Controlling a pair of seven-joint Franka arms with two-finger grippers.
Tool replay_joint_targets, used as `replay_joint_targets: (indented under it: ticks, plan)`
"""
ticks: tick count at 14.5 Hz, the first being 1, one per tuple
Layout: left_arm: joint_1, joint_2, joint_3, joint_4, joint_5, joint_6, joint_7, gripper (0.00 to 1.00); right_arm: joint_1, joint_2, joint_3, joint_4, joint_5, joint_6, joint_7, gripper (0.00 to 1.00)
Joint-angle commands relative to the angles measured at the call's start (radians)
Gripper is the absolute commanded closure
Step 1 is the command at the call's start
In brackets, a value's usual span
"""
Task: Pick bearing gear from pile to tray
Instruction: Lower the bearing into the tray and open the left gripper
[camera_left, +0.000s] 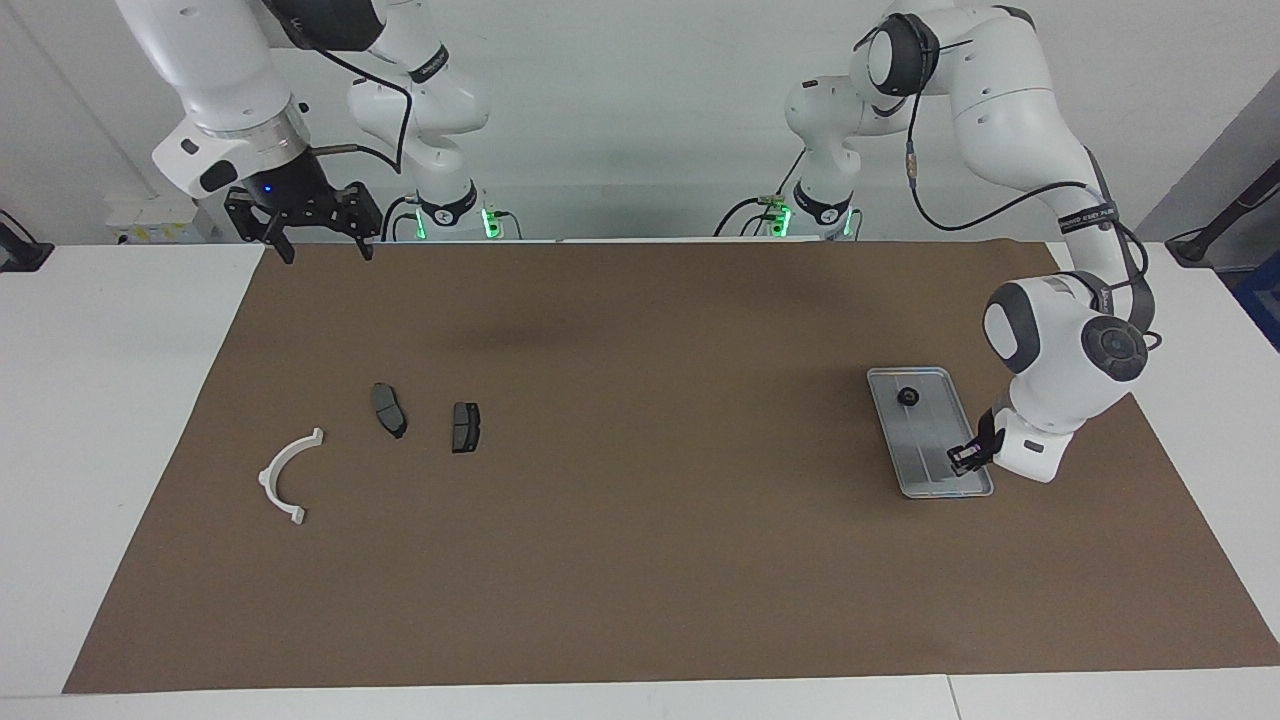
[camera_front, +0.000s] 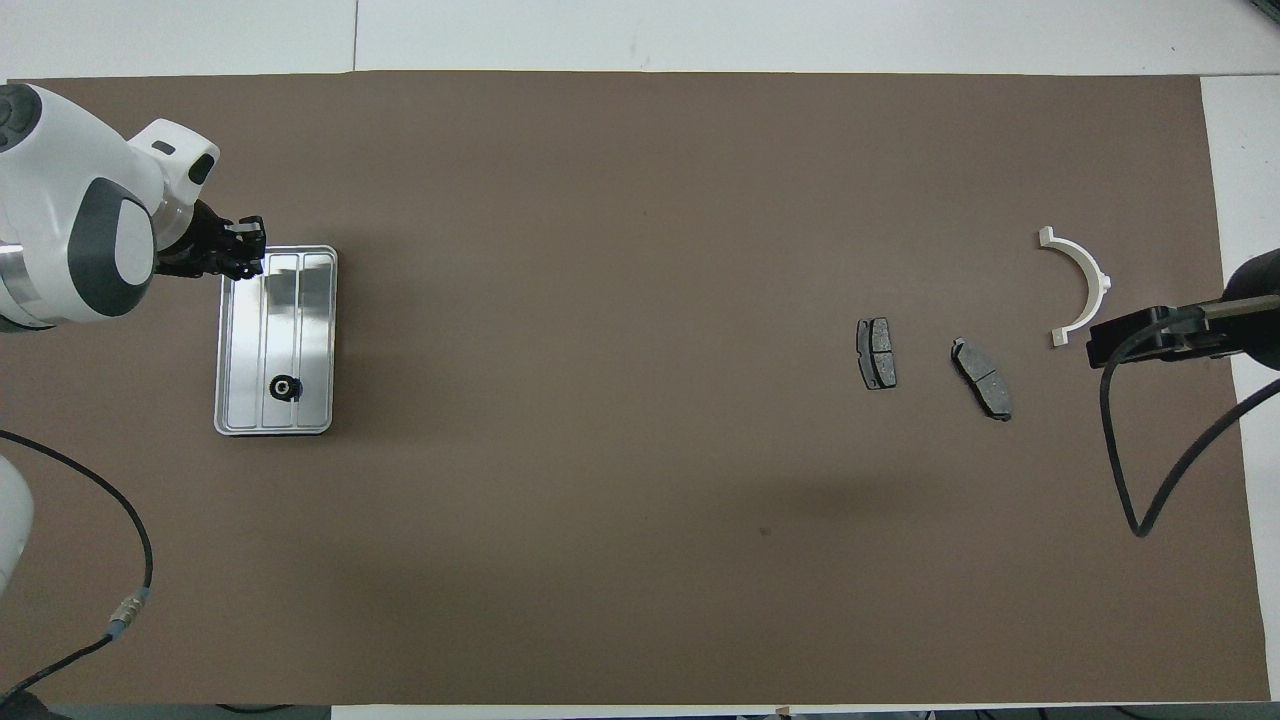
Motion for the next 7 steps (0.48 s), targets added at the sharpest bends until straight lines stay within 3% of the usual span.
replay_joint_targets:
  ticks: [1, 7]
  plan:
    - [0.007, -0.065, -0.009, -0.118, 0.013, 0.078, 0.008, 1.0, -0.017, -0.036, 0.01, -0.053, 0.021, 0.032, 0.006, 0.0]
    - [-0.006, -0.084, -0.011, -0.149, 0.011, 0.041, 0.008, 1.0, -0.017, -0.036, 0.01, -0.053, 0.021, 0.047, 0.004, 0.0]
